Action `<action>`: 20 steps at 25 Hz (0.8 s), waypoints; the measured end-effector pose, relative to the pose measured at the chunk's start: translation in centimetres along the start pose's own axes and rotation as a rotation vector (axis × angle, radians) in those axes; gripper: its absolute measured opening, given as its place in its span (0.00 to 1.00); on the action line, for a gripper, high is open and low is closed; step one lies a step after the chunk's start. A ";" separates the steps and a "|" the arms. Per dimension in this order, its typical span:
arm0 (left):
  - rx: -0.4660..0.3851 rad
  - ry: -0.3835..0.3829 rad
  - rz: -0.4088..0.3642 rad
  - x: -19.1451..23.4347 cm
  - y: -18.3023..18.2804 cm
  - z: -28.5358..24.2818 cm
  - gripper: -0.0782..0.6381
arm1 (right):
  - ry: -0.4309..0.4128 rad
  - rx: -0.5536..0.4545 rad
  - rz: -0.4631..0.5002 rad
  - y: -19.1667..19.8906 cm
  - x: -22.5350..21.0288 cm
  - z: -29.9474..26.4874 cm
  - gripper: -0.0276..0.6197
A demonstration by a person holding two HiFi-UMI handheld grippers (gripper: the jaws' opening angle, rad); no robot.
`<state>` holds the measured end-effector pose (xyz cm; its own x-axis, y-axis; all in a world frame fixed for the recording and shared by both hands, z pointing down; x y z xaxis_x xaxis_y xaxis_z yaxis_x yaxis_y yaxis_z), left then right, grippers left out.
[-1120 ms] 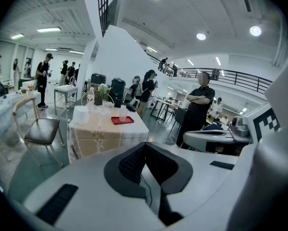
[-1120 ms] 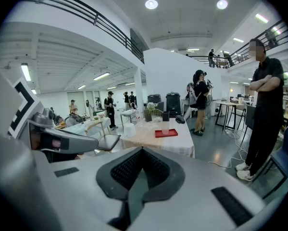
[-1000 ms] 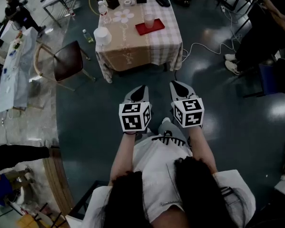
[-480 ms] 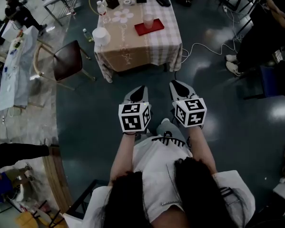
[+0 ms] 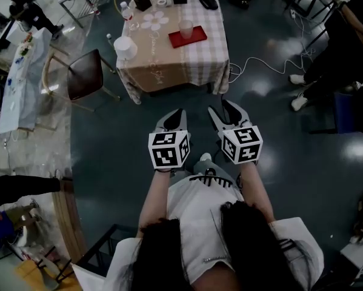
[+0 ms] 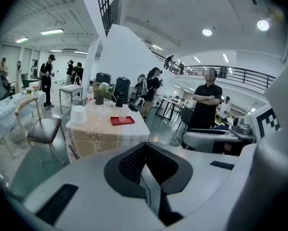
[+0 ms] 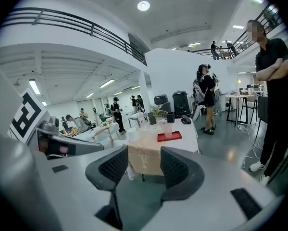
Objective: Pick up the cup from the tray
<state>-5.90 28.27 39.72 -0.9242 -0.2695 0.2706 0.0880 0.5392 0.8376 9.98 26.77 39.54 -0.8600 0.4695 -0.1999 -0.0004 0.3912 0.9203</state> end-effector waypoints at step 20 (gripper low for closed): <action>-0.023 -0.107 0.002 -0.6 -0.9 -5.0 0.12 | -0.135 0.010 0.045 -0.7 -4.7 -4.2 0.55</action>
<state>-3.57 23.97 41.15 -0.9584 -0.1811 0.2207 0.0969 0.5209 0.8481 11.83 20.99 41.27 -0.7824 0.5887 -0.2030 0.0419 0.3750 0.9261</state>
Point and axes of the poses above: the fingertips, and each gripper's own axes: z backward along the fingers, x to its left, y out of its underside, the point moved 6 cm from there along z, backward along the fingers, and after that the axes turned 4 degrees about -x, right-handed, at the moved point
